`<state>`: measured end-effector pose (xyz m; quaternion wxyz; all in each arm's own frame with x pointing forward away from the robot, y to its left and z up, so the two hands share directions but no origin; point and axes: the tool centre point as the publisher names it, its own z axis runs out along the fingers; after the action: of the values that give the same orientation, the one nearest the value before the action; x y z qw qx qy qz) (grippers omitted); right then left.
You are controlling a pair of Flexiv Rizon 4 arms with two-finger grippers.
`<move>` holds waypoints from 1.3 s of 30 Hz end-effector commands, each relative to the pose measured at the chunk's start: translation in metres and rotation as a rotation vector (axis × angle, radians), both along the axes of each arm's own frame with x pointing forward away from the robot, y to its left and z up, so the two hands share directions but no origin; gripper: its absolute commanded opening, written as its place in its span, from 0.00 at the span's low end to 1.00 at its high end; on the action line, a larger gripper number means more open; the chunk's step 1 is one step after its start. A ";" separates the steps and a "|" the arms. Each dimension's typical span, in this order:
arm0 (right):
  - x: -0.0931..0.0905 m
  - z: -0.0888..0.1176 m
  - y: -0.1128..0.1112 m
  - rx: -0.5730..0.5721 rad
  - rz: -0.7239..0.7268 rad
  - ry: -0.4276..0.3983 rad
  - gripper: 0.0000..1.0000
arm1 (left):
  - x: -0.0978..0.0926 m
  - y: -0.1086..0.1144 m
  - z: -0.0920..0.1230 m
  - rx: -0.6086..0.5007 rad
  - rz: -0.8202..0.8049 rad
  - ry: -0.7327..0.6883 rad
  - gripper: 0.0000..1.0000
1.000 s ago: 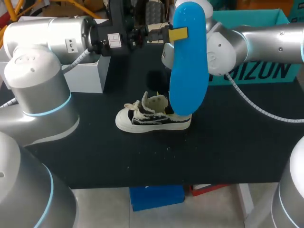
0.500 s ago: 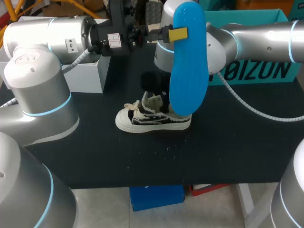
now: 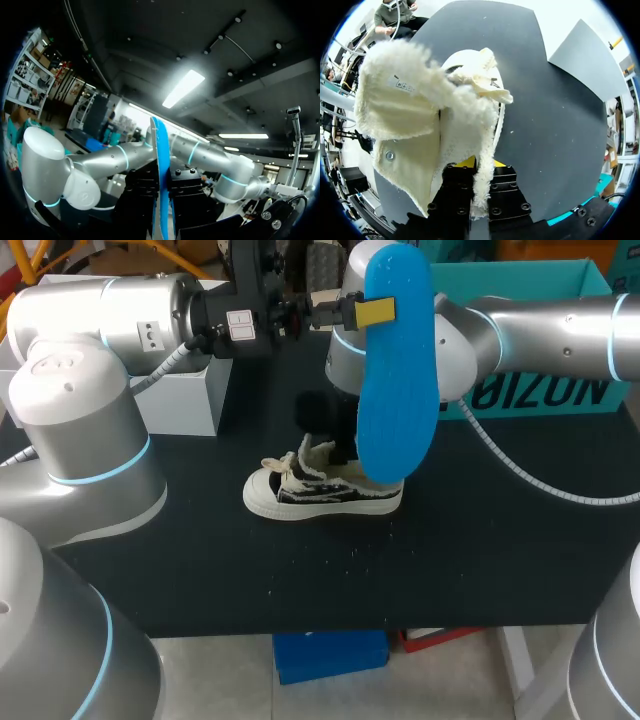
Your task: Take the shoe out of the shoebox, open the shoe tongue, remove and reinsert the insole, then place the shoe into the shoebox
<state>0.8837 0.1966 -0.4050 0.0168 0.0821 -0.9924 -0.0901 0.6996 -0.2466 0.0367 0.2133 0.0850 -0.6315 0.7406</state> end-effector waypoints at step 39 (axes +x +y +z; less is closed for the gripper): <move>-0.015 0.104 -0.028 0.221 -1.274 -0.067 0.00 | -0.001 0.000 -0.001 0.001 0.002 0.000 0.00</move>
<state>0.8794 0.1690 -0.3036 0.0106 -0.3098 -0.9365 -0.1639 0.6996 -0.2466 0.0367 0.2133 0.0850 -0.6315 0.7406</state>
